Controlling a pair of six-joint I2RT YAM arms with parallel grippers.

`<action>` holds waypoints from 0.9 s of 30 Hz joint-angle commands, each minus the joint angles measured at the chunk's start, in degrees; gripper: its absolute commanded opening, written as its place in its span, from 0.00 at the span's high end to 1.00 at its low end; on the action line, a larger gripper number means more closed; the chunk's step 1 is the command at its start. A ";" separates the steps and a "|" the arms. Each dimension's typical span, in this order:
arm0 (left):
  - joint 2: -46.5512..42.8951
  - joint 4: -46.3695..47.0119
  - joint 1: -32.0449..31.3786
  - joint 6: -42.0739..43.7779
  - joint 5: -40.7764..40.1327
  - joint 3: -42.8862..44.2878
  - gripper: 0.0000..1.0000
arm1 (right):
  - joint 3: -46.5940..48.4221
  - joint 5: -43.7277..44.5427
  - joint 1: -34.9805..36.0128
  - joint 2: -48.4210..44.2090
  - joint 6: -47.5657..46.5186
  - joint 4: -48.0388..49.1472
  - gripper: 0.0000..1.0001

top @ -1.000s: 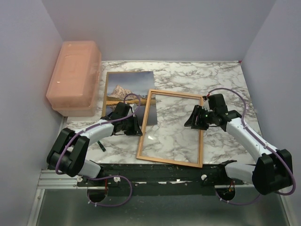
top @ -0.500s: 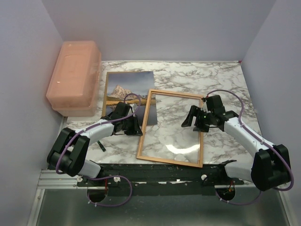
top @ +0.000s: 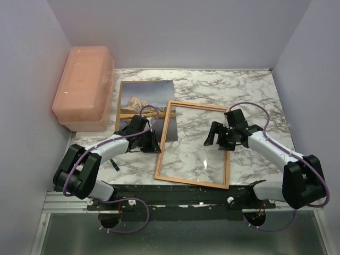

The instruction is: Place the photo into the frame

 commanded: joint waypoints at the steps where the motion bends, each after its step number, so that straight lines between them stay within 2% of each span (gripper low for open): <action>1: 1.43 -1.64 -0.09 2.05 -2.50 -1.17 0.83 | -0.86 3.85 2.34 2.20 1.20 1.33 0.12; 10: 1.37 -1.65 -0.12 2.14 -2.33 -1.17 0.83 | 1.39 11.48 3.48 2.18 1.18 -3.05 0.06; 16: 1.32 -1.60 -0.13 2.14 -2.25 -1.22 0.83 | 1.02 12.96 3.50 0.66 1.92 -4.04 0.00; 27: 1.15 -1.51 -0.13 2.14 -2.07 -1.34 0.83 | 0.90 15.44 3.49 -0.40 2.35 -5.41 0.00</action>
